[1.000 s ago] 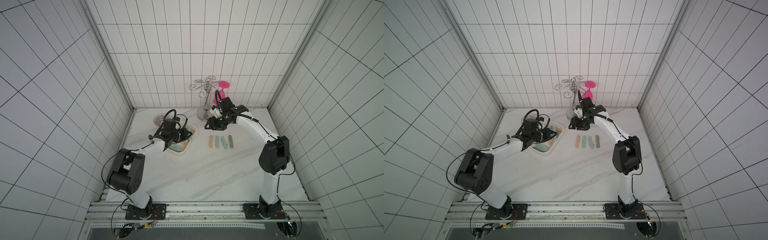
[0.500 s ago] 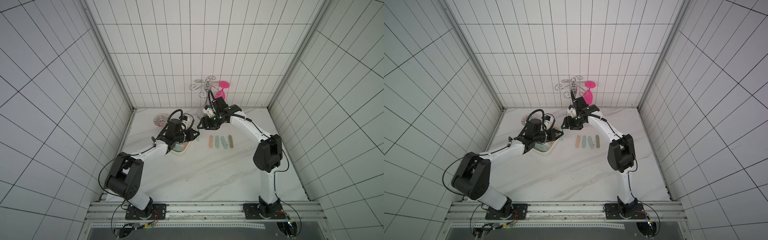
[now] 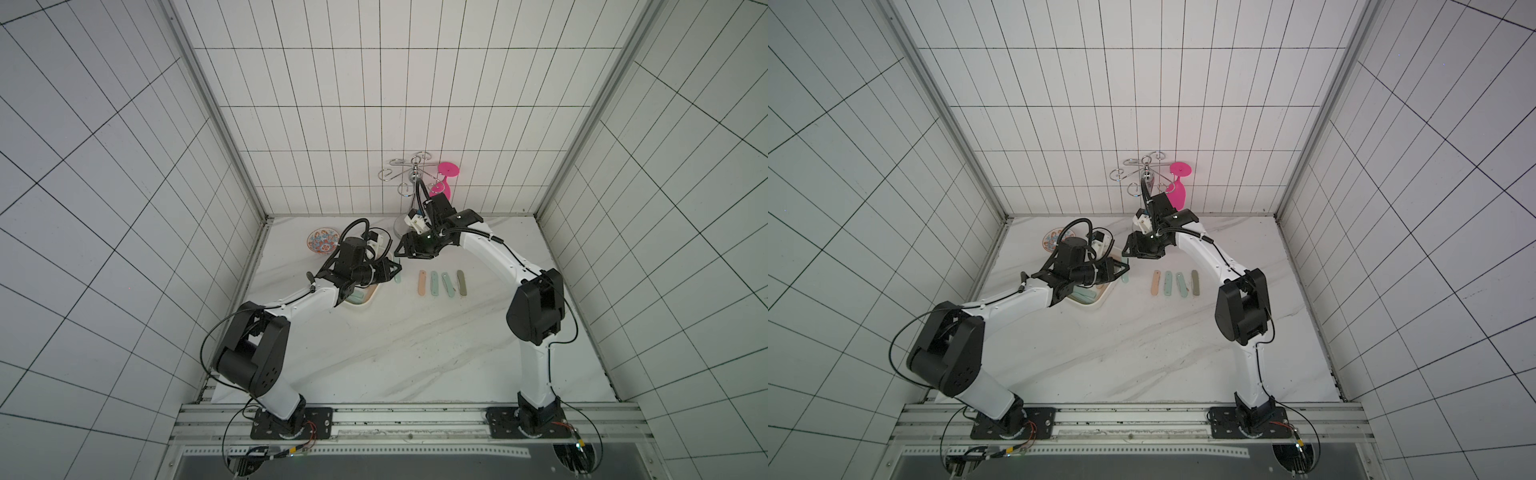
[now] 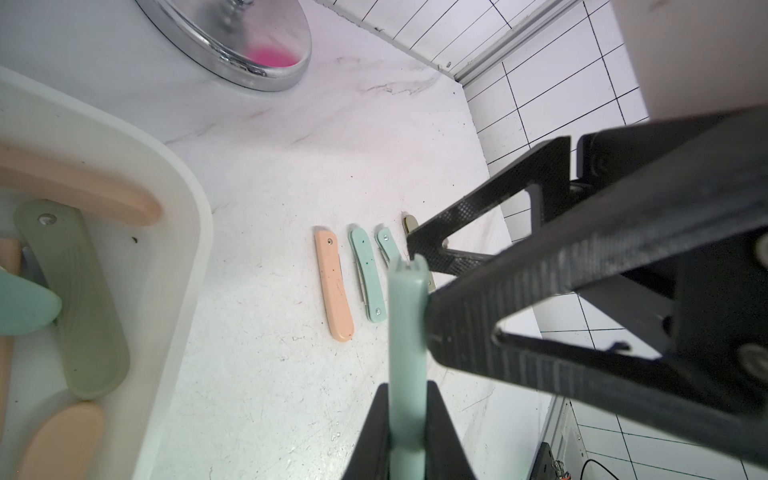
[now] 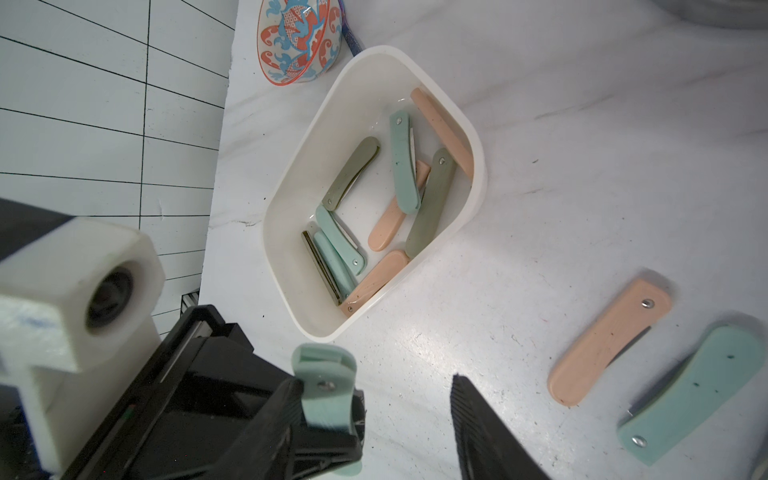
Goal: Take the fruit knife out of the storage box
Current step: Place the fruit knife at the center of the board.
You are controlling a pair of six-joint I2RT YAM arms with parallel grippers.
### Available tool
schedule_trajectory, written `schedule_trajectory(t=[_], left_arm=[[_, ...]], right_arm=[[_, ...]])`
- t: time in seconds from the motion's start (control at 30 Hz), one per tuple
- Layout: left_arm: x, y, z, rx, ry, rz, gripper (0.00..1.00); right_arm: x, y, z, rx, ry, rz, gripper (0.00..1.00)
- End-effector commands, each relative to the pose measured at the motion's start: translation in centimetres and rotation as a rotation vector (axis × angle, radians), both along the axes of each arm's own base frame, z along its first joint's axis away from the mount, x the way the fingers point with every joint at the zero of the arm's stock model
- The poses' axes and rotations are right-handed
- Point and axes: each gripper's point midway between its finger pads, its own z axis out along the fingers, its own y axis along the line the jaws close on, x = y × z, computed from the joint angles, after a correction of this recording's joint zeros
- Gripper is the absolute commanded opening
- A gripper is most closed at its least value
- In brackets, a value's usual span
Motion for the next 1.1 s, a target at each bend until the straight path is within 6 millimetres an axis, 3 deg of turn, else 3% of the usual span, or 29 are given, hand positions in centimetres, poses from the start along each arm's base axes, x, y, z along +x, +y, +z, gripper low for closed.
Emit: schedule_trajectory(t=[0.0, 0.63, 1.07], left_arm=[[-0.3, -2.3, 2.7, -0.047, -0.084, -0.085, 0.0], [-0.1, -2.5, 2.4, -0.044, -0.08, -0.081, 0.0], [0.7, -1.1, 2.2, -0.041, -0.07, -0.023, 0.0]], right_arm=[[-0.6, 1.9, 2.0, 0.053, -0.045, 0.046, 0.57], [-1.0, 2.1, 2.1, 0.039, -0.064, 0.046, 0.45], [-1.9, 0.1, 0.9, -0.068, -0.086, 0.012, 0.5]])
